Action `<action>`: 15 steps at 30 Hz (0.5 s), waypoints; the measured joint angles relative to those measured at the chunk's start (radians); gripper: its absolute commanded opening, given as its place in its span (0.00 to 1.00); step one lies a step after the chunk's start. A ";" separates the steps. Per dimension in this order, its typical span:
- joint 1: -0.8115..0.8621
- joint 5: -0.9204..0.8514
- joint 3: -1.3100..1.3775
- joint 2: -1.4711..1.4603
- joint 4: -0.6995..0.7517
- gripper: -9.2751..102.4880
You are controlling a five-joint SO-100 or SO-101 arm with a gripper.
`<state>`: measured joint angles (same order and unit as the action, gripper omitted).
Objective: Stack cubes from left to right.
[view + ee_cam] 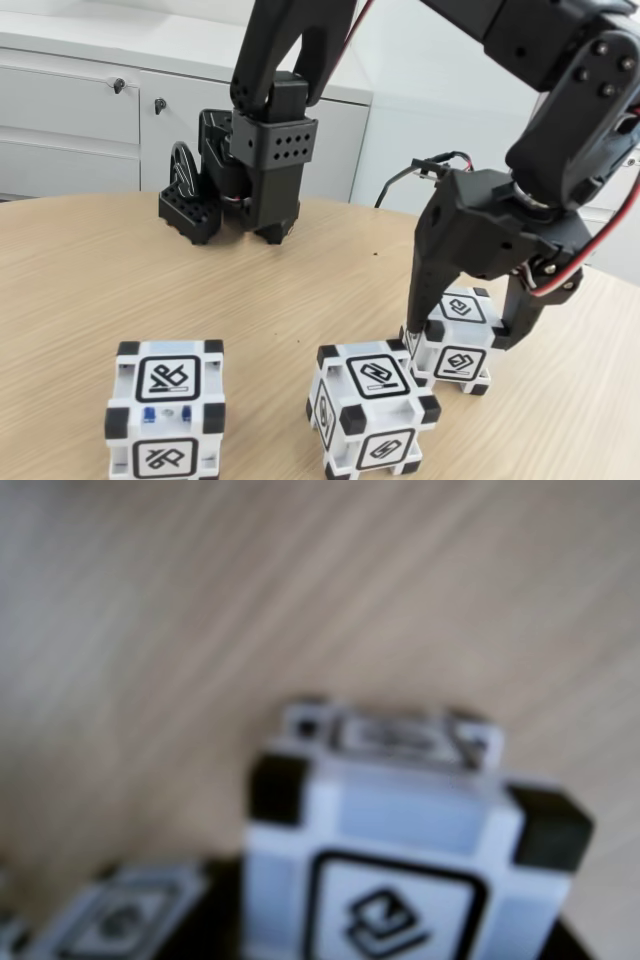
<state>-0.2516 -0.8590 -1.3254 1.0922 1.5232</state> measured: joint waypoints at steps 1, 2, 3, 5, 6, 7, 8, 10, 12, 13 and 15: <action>0.000 0.000 0.000 0.000 0.000 0.21; 0.000 0.000 0.000 0.000 0.000 0.20; 0.000 0.000 0.000 0.000 0.000 0.20; 0.000 0.000 0.000 0.000 0.000 0.20; 0.000 0.000 0.000 0.000 0.000 0.20; 0.000 0.000 0.000 0.000 0.000 0.20; 0.000 0.002 0.000 0.000 0.000 0.20; 0.000 0.021 0.000 0.003 0.000 0.20; 0.003 0.060 0.000 0.006 0.000 0.20; 0.006 0.084 0.000 0.006 0.000 0.21; 0.011 0.130 0.000 0.006 0.000 0.21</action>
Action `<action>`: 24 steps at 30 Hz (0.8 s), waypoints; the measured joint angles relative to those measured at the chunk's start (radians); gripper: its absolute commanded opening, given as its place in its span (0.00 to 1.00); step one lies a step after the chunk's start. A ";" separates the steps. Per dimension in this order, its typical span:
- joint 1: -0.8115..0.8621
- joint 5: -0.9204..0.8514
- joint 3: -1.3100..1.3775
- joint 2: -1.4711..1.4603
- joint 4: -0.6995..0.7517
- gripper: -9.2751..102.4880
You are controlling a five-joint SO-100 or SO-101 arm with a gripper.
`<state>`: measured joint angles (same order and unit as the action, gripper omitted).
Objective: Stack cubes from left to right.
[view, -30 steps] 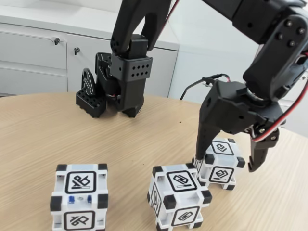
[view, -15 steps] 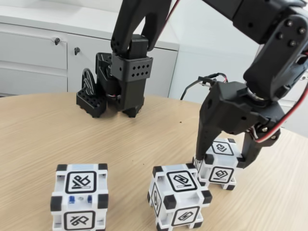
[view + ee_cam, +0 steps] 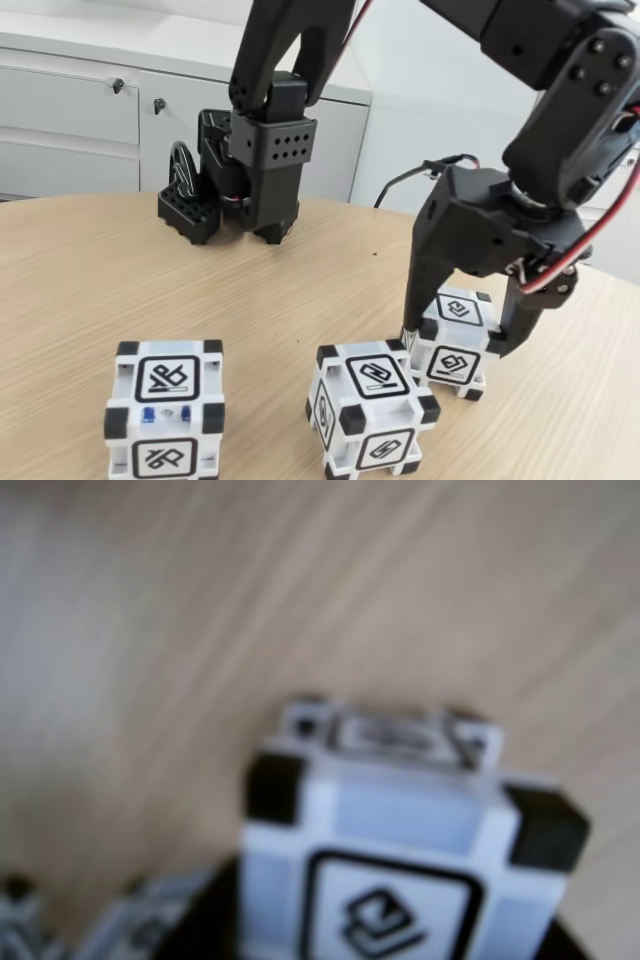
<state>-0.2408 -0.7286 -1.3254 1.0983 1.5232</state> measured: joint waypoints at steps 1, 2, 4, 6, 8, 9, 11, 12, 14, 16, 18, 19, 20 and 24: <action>0.000 0.014 0.000 0.000 0.000 0.21; 0.002 0.041 0.000 0.008 0.000 0.21; 0.002 0.063 -0.002 0.037 0.000 0.20; 0.002 0.075 -0.002 0.084 0.000 0.21; 0.002 0.081 -0.002 0.149 0.000 0.21; 0.002 0.083 -0.002 0.186 0.000 0.21; 0.002 0.086 -0.002 0.265 0.000 0.21; 0.005 0.087 -0.002 0.307 0.000 0.21; 0.026 0.103 -0.002 0.383 0.000 0.21; 0.067 0.109 -0.002 0.446 0.000 0.22; 0.124 0.114 -0.002 0.486 0.003 0.22; 0.155 0.117 -0.002 0.497 0.009 0.22; 0.190 0.120 -0.002 0.502 0.015 0.21; 0.354 0.124 -0.002 0.503 0.005 0.21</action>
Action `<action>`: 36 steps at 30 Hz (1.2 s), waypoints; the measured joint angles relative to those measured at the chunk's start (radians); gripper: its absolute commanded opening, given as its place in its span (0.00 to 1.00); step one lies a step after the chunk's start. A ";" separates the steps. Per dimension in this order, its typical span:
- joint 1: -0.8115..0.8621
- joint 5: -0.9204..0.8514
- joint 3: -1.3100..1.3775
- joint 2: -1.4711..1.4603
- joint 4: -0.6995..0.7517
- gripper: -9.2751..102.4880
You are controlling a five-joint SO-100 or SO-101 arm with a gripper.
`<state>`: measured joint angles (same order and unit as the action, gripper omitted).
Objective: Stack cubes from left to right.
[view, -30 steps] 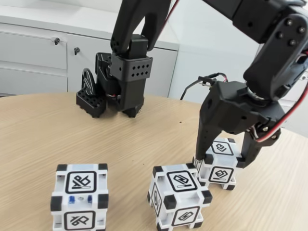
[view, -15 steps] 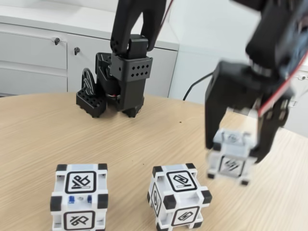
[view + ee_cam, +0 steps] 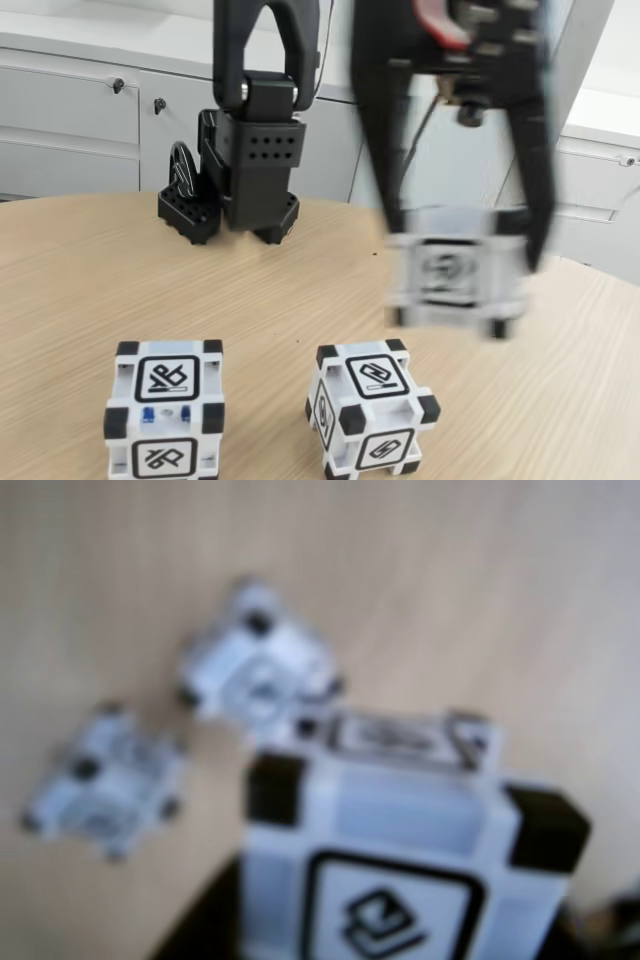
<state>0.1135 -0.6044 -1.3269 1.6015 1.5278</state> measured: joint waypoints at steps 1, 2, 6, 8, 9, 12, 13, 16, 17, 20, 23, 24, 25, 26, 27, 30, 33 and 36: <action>0.040 -0.002 0.000 0.000 0.000 0.21; 0.077 -0.005 0.000 0.000 0.000 0.21; 0.202 -0.026 -0.003 0.000 0.000 0.21; 0.256 -0.029 -0.003 0.000 0.000 0.20; 0.281 -0.029 -0.003 0.000 0.000 0.21; 0.357 -0.029 -0.003 0.000 0.000 0.22; 0.385 -0.029 -0.003 0.000 0.000 0.22; 0.453 -0.029 -0.003 0.000 0.000 0.21; 0.472 -0.029 -0.003 0.000 0.000 0.21; 0.520 -0.029 -0.003 0.000 0.000 0.21; 0.546 -0.029 -0.003 -0.037 0.000 0.21; 0.548 -0.029 -0.003 -0.061 0.000 0.21; 0.549 -0.029 -0.003 -0.089 0.000 0.21; 0.551 -0.029 -0.003 -0.118 0.000 0.21; 0.551 -0.032 -0.003 -0.144 0.000 0.21; 0.548 -0.054 -0.003 -0.201 0.000 0.21; 0.549 -0.060 -0.003 -0.202 0.000 0.21; 0.546 -0.060 -0.003 -0.202 0.000 0.21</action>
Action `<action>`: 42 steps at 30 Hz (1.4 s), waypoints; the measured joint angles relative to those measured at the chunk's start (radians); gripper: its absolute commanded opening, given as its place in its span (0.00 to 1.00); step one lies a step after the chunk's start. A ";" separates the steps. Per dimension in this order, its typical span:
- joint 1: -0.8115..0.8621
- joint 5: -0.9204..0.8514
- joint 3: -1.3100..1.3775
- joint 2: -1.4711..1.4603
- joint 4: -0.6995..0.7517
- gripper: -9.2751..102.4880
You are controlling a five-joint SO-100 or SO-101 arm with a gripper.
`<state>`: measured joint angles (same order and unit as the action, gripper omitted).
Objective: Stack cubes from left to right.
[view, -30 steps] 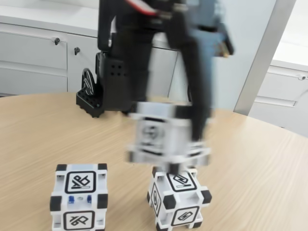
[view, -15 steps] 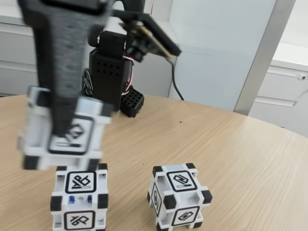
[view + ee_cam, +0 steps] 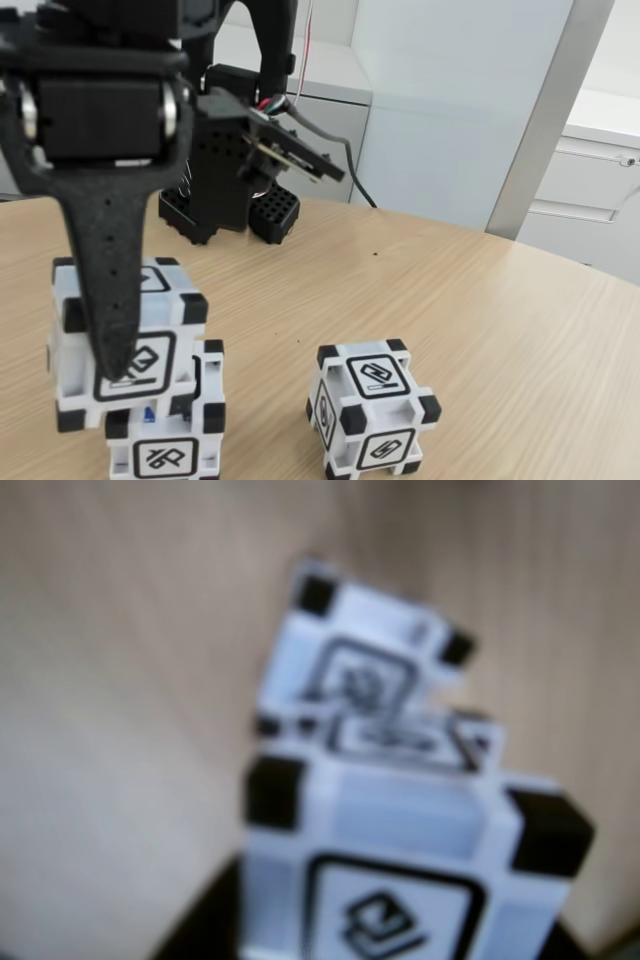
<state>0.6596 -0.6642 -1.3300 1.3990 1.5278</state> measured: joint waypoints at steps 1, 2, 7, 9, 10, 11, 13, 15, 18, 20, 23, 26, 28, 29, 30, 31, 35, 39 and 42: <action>0.000 0.000 0.000 0.000 0.000 0.21; 0.000 -0.005 0.000 0.000 0.000 0.21; 0.000 -0.040 0.000 0.000 0.000 0.22; 0.000 -0.051 0.000 0.000 0.000 0.22; 0.000 -0.055 0.000 0.000 0.000 0.22; 0.000 -0.058 0.000 0.000 0.000 0.22; 0.000 -0.060 0.000 0.000 0.000 0.22; 0.000 -0.060 0.000 0.000 0.000 0.22; 0.000 -0.060 0.000 0.000 0.002 0.22; 0.000 -0.060 0.000 0.000 0.002 0.22; -0.031 -0.055 0.000 0.000 0.002 0.22; -0.063 -0.044 0.000 0.000 0.002 0.22; -0.055 -0.044 0.000 0.000 0.002 0.22; -0.052 -0.044 0.000 0.000 0.002 0.22; -0.055 -0.044 0.000 0.000 0.002 0.22; -0.061 -0.044 0.000 0.000 0.002 0.22; -0.067 -0.041 0.000 0.000 0.002 0.22; -0.054 -0.012 0.000 0.000 0.003 0.22; -0.060 -0.009 0.000 0.000 0.057 0.22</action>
<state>0.5998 -0.6734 -1.3300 1.3990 1.5846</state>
